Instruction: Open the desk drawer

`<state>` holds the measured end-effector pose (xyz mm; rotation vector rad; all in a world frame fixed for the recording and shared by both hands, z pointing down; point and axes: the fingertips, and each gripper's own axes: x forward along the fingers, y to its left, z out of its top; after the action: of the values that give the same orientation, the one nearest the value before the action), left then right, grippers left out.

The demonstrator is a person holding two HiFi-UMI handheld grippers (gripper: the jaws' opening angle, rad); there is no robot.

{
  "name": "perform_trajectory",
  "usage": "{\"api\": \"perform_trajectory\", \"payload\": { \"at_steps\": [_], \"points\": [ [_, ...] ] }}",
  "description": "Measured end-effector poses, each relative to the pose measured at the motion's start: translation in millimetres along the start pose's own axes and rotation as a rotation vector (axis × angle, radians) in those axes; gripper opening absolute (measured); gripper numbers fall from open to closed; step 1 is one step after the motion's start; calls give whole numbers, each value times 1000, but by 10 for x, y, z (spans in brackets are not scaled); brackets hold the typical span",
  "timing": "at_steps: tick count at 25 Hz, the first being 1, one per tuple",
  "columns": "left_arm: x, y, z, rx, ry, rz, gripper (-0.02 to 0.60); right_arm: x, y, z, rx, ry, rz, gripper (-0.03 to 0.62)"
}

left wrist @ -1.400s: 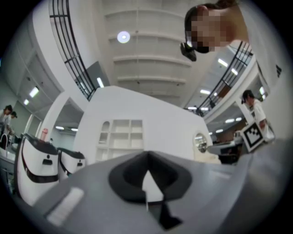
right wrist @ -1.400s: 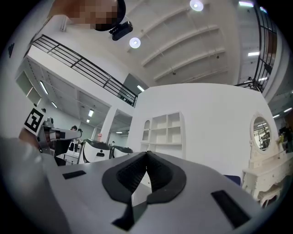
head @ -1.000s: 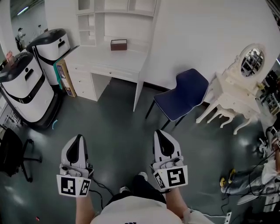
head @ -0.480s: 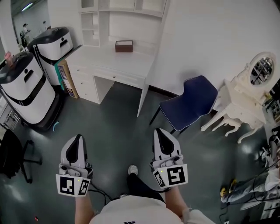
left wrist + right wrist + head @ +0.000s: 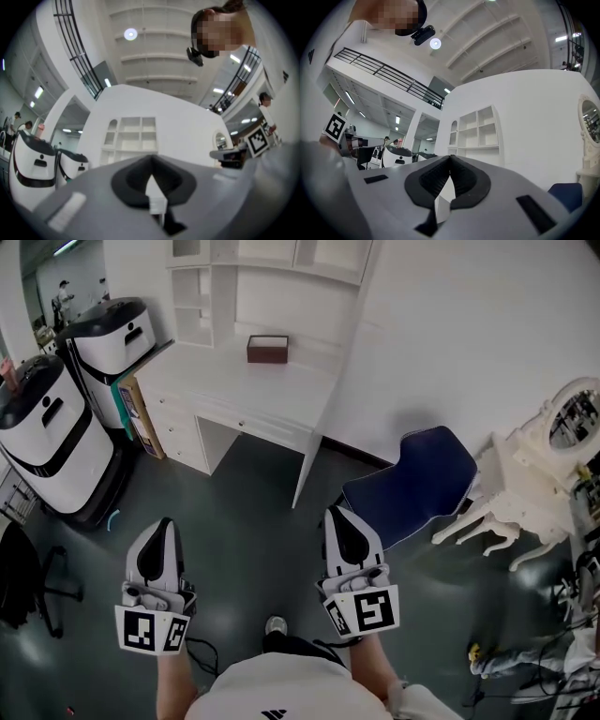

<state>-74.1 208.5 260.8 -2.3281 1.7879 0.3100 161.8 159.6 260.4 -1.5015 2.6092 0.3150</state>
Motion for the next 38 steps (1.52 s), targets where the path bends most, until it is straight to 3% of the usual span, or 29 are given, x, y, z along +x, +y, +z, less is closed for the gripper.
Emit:
{"api": "perform_trajectory", "payload": {
  "at_steps": [9, 14, 20, 38],
  "points": [
    [552, -105, -218, 14, 14, -8, 6, 379, -421, -268, 31, 9, 14, 0],
    [770, -16, -323, 6, 20, 6, 6, 586, -519, -357, 25, 24, 28, 0],
    [1141, 149, -521, -19, 28, -31, 6, 929, -638, -480, 19, 35, 0, 0],
    [2617, 1415, -891, -41, 18, -143, 6, 2627, -718, -761, 7, 35, -115, 0]
  ]
}}
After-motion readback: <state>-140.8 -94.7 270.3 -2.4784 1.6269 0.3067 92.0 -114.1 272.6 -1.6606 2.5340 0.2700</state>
